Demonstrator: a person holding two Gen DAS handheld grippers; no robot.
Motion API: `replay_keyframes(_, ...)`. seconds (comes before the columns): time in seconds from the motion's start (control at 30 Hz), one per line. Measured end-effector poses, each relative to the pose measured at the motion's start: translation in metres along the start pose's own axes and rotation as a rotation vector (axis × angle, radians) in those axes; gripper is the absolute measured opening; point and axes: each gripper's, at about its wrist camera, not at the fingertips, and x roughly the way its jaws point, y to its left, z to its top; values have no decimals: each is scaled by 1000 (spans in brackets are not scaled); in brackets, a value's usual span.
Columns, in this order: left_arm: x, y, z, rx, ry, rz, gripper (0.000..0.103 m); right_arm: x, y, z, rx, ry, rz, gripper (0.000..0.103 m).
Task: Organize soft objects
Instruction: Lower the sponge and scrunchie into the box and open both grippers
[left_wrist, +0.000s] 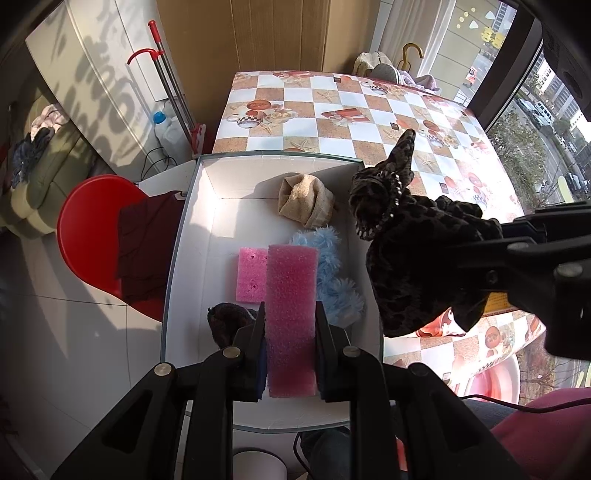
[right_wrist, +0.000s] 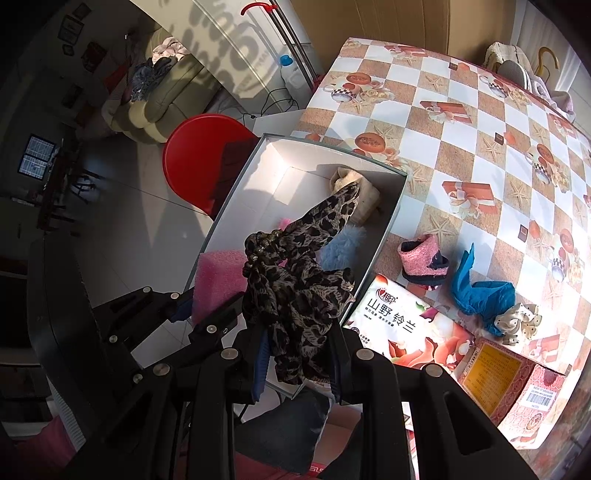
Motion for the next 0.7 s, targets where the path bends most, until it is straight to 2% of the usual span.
replay_keyframes(0.7,0,10,-3,-29,5,2,22,6,2,0,6,4,12,28)
